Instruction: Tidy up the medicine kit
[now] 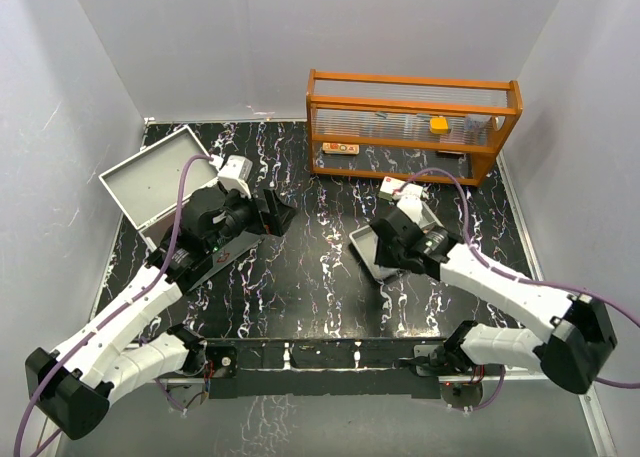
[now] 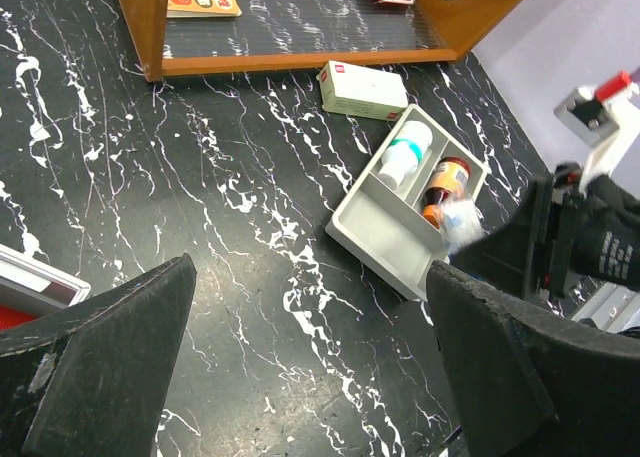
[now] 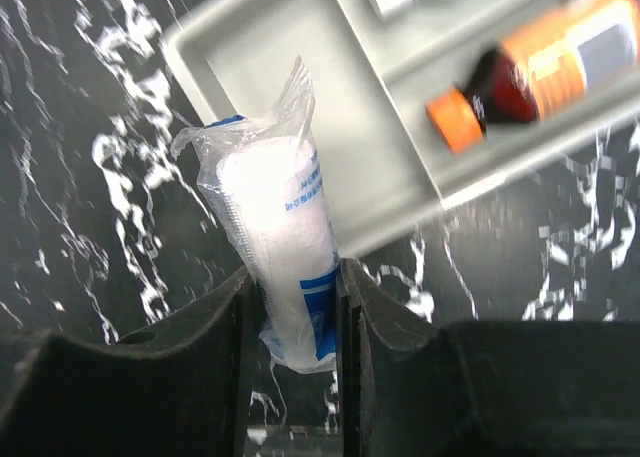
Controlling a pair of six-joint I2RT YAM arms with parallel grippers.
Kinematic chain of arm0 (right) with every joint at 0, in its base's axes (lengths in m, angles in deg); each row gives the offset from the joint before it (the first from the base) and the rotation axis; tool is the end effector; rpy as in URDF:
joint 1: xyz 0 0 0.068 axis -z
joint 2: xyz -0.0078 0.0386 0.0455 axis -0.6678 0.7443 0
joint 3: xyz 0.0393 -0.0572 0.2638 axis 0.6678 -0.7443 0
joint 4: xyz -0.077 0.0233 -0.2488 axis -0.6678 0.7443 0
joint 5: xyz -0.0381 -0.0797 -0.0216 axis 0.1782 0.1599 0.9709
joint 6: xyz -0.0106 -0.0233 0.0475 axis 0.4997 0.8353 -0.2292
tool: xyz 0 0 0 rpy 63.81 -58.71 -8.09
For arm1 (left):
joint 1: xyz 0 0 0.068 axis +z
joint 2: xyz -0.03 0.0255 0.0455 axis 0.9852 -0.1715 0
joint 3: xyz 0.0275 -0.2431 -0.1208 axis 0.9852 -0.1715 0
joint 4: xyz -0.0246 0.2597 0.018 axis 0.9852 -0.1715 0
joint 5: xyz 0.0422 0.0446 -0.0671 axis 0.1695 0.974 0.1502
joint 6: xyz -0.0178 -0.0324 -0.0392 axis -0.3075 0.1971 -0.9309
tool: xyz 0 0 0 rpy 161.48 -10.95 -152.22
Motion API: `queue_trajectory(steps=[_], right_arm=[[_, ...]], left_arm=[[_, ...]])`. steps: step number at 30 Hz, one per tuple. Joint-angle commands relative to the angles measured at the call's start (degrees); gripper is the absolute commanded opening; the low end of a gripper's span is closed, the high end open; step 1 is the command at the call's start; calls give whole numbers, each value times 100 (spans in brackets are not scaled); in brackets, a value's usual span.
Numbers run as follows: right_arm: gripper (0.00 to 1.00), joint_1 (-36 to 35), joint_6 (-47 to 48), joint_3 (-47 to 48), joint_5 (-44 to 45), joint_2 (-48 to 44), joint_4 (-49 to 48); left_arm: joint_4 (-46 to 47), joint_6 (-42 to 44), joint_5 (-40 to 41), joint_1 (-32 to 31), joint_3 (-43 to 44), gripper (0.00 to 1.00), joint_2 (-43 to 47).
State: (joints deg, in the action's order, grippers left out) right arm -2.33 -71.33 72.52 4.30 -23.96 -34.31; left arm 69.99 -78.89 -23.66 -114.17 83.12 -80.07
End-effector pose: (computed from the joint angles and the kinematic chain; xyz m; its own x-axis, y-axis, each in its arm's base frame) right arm 0.1560 0.1340 0.2419 -0.8269 0.1443 -0.5435 0.0996 0.9888 0.1110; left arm 0.1802 -0.1248 0.3395 -0.3531 -0.2368 -0.9051 0.5181 0.7561 -0.3999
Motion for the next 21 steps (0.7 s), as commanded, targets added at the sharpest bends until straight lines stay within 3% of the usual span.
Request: queue_trajectory(steps=[1,5,10,21], right_arm=[[29,465,1633,488,-148,549,-1248],[26,1043,2421,461,-1062,1114,-1866],[26,1071,3032,459,-1460,1583,-2177],[33,1086,3325,666,-1442,2098,-1724]], left_arm=[[114,-12,135,-24,135,99,57],[-207,38,207,-24,220,99,79],[-569,-42,673,-28,222,99,196],[-793,-205,1061,-24,262,99,98]])
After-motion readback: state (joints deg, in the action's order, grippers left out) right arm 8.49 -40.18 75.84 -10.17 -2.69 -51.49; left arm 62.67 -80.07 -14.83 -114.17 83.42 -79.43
